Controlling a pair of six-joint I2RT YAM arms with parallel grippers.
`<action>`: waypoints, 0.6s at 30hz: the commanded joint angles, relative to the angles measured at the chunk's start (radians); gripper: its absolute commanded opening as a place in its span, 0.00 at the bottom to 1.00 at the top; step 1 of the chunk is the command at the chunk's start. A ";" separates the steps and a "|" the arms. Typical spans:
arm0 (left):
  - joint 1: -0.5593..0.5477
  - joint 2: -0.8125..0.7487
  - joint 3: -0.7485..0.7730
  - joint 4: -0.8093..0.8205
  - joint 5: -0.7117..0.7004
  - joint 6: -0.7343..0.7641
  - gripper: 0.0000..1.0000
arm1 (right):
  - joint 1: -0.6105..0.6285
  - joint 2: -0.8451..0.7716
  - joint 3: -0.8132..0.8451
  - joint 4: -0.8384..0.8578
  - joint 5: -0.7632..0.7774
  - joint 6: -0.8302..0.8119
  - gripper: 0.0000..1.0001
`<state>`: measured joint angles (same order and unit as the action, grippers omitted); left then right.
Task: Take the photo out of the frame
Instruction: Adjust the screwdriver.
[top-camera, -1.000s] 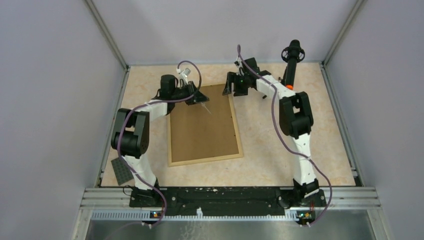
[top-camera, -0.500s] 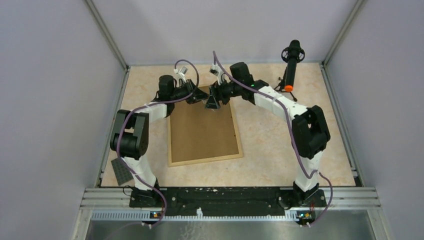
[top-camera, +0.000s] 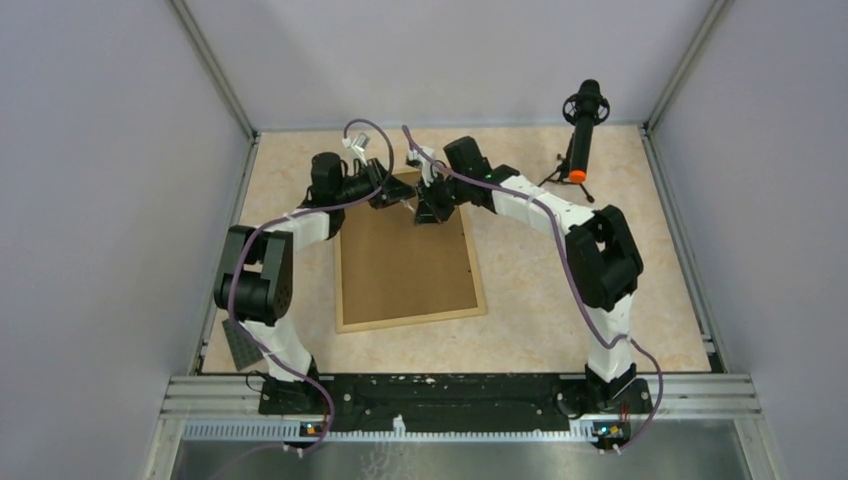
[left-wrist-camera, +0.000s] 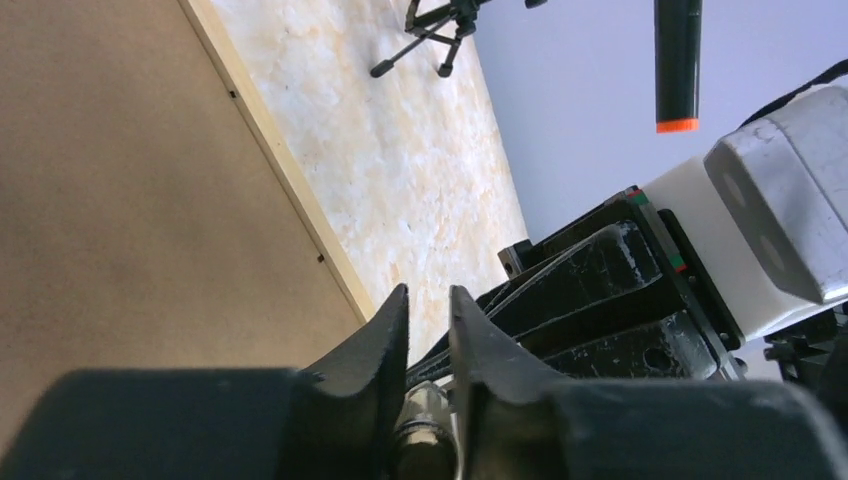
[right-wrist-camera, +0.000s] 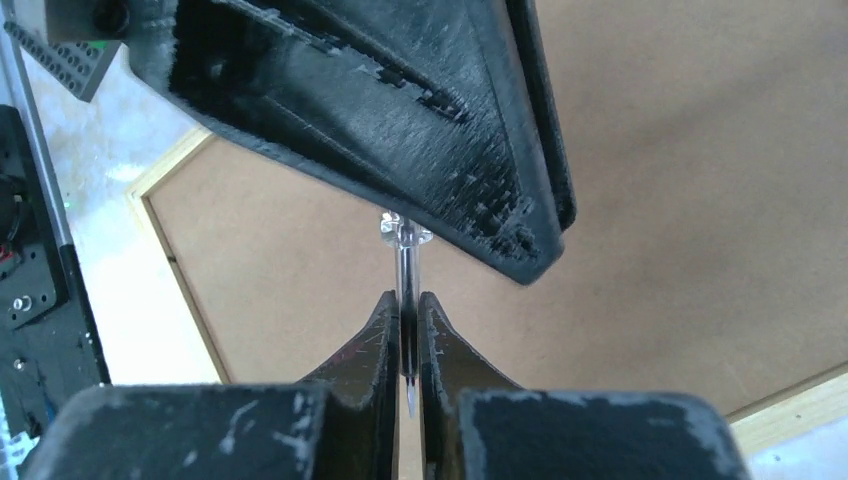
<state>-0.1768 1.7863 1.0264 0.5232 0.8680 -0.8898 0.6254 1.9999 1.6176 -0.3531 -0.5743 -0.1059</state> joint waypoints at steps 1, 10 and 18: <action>0.004 -0.055 0.067 -0.096 0.163 0.141 0.36 | -0.002 -0.052 0.027 -0.058 -0.023 -0.100 0.00; 0.010 0.000 0.269 -0.832 0.406 0.801 0.62 | -0.013 -0.095 0.023 -0.296 -0.175 -0.393 0.00; -0.005 0.031 0.257 -0.877 0.429 0.828 0.55 | -0.010 -0.079 0.060 -0.361 -0.218 -0.448 0.00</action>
<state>-0.1726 1.7981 1.2774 -0.2825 1.2434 -0.1383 0.6128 1.9594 1.6188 -0.6689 -0.7326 -0.4808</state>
